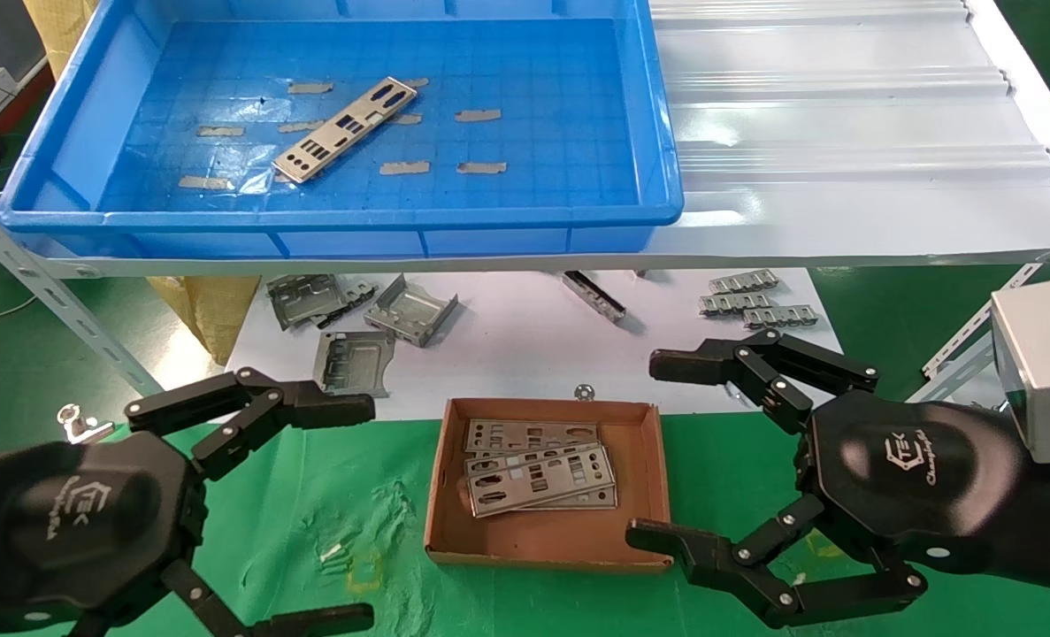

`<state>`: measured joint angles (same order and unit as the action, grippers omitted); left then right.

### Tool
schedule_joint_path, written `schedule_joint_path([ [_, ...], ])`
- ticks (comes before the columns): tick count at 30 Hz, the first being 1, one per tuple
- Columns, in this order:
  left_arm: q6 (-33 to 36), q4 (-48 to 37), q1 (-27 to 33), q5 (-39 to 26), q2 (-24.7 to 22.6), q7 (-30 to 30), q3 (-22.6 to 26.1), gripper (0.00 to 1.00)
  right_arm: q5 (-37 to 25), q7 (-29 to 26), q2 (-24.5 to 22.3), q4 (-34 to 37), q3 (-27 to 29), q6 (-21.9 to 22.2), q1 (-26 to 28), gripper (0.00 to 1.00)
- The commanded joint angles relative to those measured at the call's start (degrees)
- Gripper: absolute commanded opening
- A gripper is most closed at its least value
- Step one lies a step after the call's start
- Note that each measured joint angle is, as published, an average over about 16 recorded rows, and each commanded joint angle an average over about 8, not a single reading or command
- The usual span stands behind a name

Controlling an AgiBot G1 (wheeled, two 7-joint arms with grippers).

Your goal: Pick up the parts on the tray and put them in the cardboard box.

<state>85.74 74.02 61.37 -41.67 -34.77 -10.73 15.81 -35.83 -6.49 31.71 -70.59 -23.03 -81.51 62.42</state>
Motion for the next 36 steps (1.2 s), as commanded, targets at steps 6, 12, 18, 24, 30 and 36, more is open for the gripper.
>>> schedule_joint_path([
  [6, 0.08, 1.28, -0.61, 0.44, 0.79, -0.51, -0.6, 1.0, 0.01, 0.0, 0.0, 0.0, 0.0, 0.0, -0.01, 1.0],
  [12, 0.04, 0.56, -0.3, 0.18, 0.37, -0.29, -0.28, 1.0, 0.01, 0.0, 0.0, 0.0, 0.0, 0.0, -0.01, 1.0],
  [18, 0.02, 0.13, -0.09, 0.04, 0.11, -0.17, -0.07, 1.0, 0.01, 0.0, 0.0, 0.0, 0.0, 0.0, -0.01, 1.0],
  [24, 0.0, -0.13, 0.04, -0.05, -0.05, -0.1, 0.06, 1.0, 0.01, 0.0, 0.0, 0.0, 0.0, 0.0, -0.01, 1.0],
  [30, -0.02, -0.3, 0.11, -0.12, -0.15, -0.05, 0.13, 1.0, 0.01, 0.0, 0.0, 0.0, 0.0, 0.0, -0.01, 1.0],
  [36, -0.04, -0.41, 0.15, -0.15, -0.21, -0.03, 0.16, 1.0, 0.01, 0.0, 0.0, 0.01, 0.0, 0.0, -0.01, 1.0],
])
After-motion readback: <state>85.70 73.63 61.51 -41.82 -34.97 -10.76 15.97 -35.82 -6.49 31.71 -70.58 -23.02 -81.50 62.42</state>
